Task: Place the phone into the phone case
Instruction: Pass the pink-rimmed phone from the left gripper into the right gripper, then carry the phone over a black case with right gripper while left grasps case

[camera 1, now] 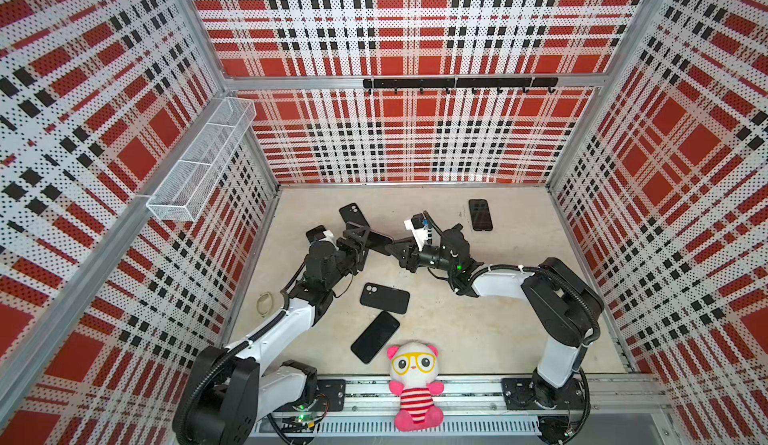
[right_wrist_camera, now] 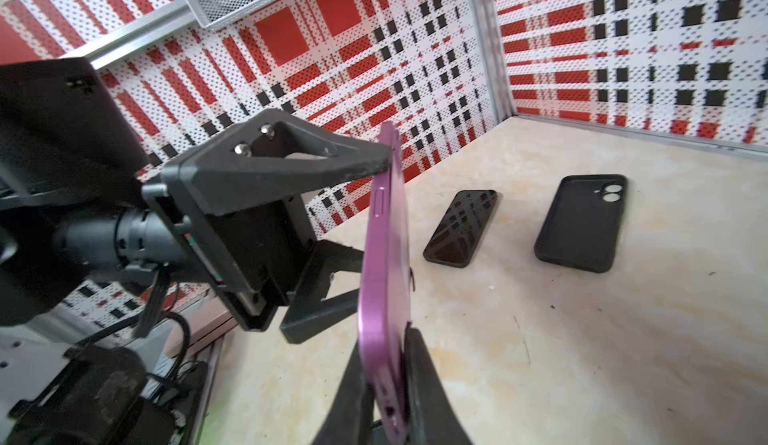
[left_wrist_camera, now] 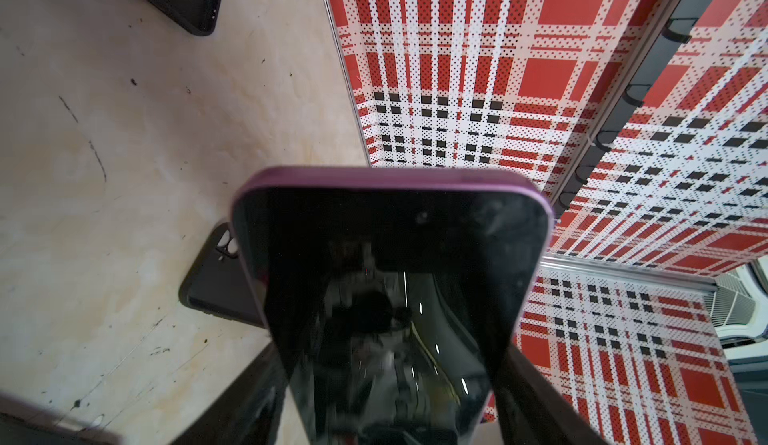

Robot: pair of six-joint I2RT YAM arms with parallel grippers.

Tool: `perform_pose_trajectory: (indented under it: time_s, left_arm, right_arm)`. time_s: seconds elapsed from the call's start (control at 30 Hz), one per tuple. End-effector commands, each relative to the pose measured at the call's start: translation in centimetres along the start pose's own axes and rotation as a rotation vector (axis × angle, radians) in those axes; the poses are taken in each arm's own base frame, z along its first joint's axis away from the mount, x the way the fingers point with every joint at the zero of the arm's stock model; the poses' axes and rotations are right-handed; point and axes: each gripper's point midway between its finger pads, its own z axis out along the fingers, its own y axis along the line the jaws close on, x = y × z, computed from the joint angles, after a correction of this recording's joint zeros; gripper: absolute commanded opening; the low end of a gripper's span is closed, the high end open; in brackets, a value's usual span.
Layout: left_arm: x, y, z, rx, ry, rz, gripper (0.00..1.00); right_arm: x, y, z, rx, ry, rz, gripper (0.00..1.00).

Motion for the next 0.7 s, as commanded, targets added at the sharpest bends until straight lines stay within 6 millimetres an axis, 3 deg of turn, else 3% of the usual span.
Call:
perform_pose_trajectory:
  time_s: [0.0,0.1,0.13,0.23,0.3,0.43,0.67]
  left_arm:
    - [0.3,-2.5,-0.3,0.093,0.002,0.031,0.05]
    - [0.5,-2.4,-0.3,0.091,0.002,0.048,0.13]
    - [0.6,-2.3,-0.3,0.09,0.002,0.053,0.23]
    - [0.8,-2.8,-0.4,0.104,0.001,0.119,0.74]
    - [0.9,-3.8,-0.6,0.122,-0.003,0.201,0.99]
    - [0.4,-3.9,-0.6,0.037,-0.038,0.368,0.98]
    - [-1.2,-2.9,1.2,-0.218,-0.031,0.698,0.98]
  right_arm:
    - [-1.1,0.9,0.5,-0.038,-0.031,0.001,0.06]
    - [-1.4,1.1,0.6,-0.045,-0.033,-0.001,0.01]
    - [-1.6,1.2,0.6,-0.049,-0.036,0.0,0.0]
    - [-2.3,1.4,0.3,-0.043,-0.038,-0.002,0.0]
    - [-3.1,1.2,-0.2,-0.024,-0.04,-0.001,0.0]
    - [-4.4,-1.5,-2.4,0.073,-0.004,0.068,0.0]
    - [-4.5,-6.9,-9.3,0.299,0.19,0.203,0.02]
